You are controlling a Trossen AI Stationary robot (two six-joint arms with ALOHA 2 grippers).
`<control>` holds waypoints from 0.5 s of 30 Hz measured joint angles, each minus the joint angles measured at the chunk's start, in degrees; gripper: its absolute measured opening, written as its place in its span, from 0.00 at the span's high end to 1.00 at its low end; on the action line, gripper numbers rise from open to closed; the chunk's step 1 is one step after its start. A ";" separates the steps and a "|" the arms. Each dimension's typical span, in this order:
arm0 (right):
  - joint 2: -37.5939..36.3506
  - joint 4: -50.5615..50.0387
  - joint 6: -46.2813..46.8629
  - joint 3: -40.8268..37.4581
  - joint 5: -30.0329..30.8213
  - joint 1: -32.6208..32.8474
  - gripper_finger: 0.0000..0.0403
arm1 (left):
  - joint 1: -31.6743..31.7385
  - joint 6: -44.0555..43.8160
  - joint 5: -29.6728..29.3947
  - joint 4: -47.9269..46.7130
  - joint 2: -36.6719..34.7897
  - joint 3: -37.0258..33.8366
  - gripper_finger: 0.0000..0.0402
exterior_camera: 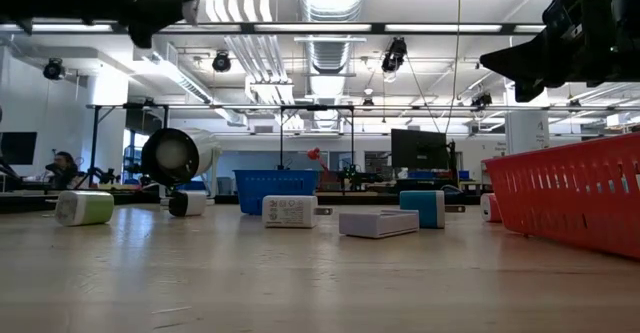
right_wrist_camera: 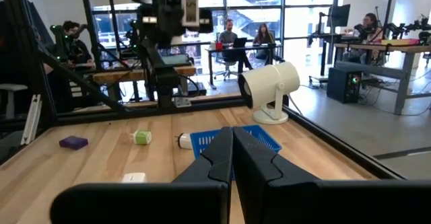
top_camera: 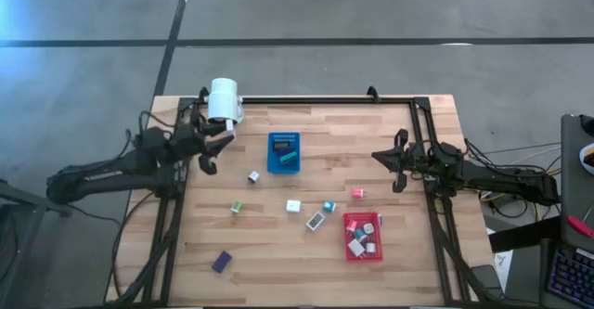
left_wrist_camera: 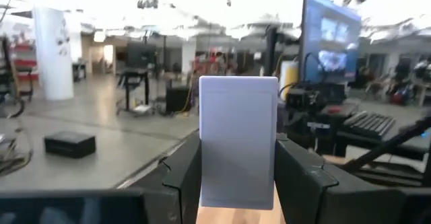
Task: Pick & Place Office items
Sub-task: Put the left white digital clock into the blue bin
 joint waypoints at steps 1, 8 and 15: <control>0.02 0.02 0.02 0.00 0.00 0.00 0.98 | 0.00 0.16 -0.46 -2.04 1.71 2.23 0.64; 0.04 0.04 0.07 0.00 0.00 0.00 0.98 | 0.02 2.96 -0.84 -14.46 17.85 17.73 0.64; 0.02 0.04 0.09 0.00 0.00 0.00 0.98 | 0.04 6.27 -0.75 -21.51 34.46 29.94 0.64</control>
